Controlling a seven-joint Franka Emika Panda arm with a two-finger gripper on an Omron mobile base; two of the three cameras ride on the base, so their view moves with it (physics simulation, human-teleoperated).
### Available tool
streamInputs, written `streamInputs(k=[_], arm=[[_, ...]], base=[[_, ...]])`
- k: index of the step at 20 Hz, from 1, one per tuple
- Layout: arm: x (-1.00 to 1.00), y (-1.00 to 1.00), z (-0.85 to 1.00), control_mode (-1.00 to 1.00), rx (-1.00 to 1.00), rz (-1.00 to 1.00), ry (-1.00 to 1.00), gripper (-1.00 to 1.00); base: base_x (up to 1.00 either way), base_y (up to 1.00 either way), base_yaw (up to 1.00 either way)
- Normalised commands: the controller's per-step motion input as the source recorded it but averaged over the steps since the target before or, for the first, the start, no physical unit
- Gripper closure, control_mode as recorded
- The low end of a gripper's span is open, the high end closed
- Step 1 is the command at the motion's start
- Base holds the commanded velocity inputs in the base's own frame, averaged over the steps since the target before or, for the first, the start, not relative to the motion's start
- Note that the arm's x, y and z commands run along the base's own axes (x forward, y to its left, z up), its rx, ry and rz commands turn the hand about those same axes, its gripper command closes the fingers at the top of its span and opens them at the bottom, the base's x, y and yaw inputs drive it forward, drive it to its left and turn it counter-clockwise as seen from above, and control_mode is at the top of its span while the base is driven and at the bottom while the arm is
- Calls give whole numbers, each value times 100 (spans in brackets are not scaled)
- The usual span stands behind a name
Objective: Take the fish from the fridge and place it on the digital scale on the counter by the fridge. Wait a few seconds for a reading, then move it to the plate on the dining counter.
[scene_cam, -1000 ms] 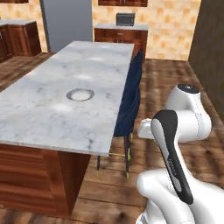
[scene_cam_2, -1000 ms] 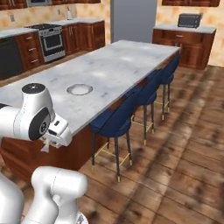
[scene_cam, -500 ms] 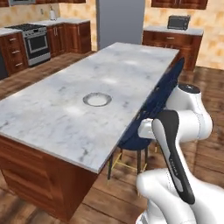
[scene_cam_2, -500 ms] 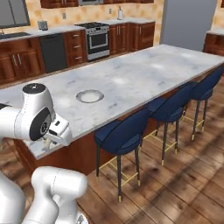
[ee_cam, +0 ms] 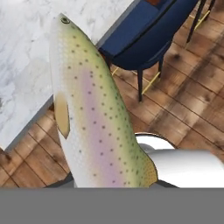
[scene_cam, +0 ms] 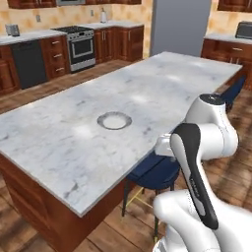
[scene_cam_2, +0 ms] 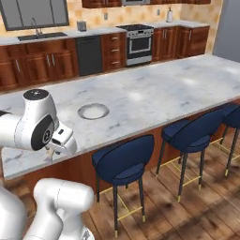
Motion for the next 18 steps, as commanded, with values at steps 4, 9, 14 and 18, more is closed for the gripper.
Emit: streamInputs(k=[4, 9, 14, 18], arm=[[0, 0, 0, 100, 0, 0, 0, 100], [0, 0, 0, 100, 0, 0, 0, 100], [0, 0, 0, 100, 0, 0, 0, 100], [0, 0, 0, 100, 0, 0, 0, 100]], base=[[34, -36, 54], [3, -26, 60], [1, -58, 48], [16, -74, 13]])
